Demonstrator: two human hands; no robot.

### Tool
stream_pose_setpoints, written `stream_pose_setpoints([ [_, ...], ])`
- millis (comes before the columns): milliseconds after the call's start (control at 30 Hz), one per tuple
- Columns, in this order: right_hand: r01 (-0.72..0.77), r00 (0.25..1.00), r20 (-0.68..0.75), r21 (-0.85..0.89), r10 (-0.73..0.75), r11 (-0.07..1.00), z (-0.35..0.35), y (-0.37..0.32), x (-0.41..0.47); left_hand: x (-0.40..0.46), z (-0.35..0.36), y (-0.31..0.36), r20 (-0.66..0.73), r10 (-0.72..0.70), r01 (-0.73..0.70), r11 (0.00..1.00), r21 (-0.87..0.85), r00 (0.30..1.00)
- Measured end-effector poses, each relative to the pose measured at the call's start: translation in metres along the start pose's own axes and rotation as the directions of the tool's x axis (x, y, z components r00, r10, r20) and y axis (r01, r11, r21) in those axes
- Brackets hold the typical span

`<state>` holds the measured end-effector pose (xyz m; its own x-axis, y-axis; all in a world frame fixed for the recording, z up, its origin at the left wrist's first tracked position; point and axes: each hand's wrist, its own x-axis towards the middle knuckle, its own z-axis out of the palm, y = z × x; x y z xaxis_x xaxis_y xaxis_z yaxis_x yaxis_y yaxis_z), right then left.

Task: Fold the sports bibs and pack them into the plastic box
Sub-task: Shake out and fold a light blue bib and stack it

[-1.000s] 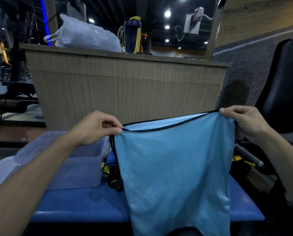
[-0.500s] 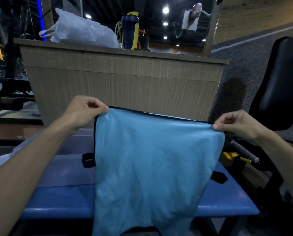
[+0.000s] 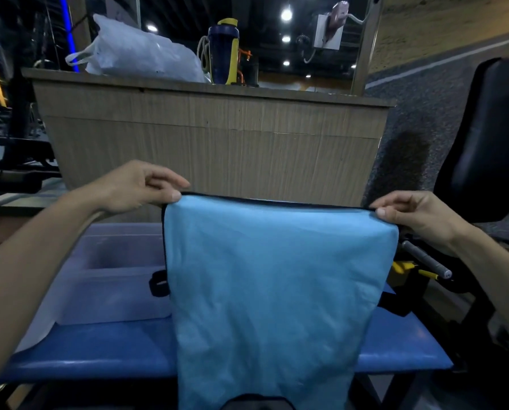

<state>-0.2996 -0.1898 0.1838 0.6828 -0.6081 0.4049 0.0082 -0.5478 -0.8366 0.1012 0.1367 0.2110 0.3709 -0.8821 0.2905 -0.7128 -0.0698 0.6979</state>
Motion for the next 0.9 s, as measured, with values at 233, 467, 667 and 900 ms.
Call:
stream_pose_setpoints([
  [233,-0.013,0.993,0.110,-0.197,0.035,0.980,0.008,-0.001,0.006,0.005,0.024,-0.010,-0.044,0.053,-0.019,0.824,0.566,0.998],
  [467,-0.285,0.927,0.172,-0.256,0.334,0.924,-0.003,0.018,-0.006,-0.018,0.025,-0.010,0.241,-0.042,0.095,0.973,-0.212,0.969],
  [667,-0.344,0.910,0.289,0.123,0.298,0.931,0.000,0.012,-0.026,-0.031,0.021,-0.014,0.230,0.079,0.054,0.852,-0.521,0.970],
  [900,-0.413,0.911,0.174,0.384,0.375,0.825,0.033,0.030,-0.021,-0.006,0.051,-0.031,0.186,-0.282,0.338,0.798,-0.499,0.941],
])
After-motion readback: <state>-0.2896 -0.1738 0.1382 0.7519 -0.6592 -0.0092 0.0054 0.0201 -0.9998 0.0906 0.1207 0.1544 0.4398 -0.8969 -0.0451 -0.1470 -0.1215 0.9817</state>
